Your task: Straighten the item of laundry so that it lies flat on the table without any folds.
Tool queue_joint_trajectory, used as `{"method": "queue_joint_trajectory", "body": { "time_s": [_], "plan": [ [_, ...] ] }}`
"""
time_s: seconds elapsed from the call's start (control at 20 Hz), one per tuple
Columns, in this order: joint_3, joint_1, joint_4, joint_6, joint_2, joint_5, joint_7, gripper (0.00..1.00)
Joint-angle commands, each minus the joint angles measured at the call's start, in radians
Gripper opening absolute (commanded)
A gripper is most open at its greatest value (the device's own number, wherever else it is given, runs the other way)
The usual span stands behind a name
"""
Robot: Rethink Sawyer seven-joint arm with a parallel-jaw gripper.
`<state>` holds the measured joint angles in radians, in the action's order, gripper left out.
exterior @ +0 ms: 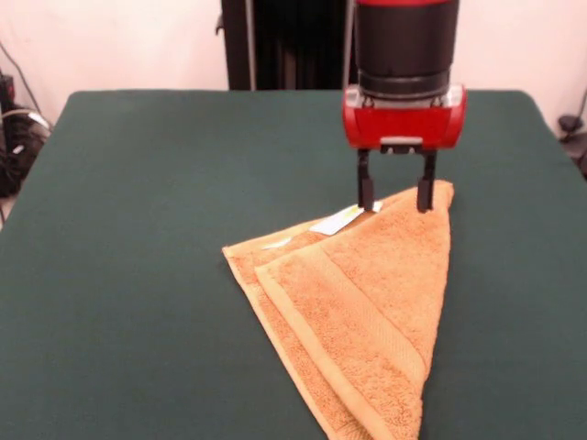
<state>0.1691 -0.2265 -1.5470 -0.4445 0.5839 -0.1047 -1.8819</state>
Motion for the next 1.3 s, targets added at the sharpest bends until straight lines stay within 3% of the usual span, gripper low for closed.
{"method": "queue_joint_trajectory", "body": {
  "time_s": [0.05, 0.55, 0.9, 1.1, 1.3],
  "plan": [
    [0.023, 0.005, 0.016, -0.018, -0.064, -0.057, -0.017, 1.0],
    [0.046, -0.035, 0.001, 0.024, -0.055, -0.108, -0.005, 1.0],
    [0.072, -0.098, 0.011, -0.03, -0.017, -0.146, 0.061, 1.0],
    [0.099, -0.124, 0.074, -0.059, -0.068, -0.16, 0.09, 1.0],
    [0.114, -0.148, 0.068, -0.044, -0.09, -0.169, 0.09, 1.0]
  ]
}}
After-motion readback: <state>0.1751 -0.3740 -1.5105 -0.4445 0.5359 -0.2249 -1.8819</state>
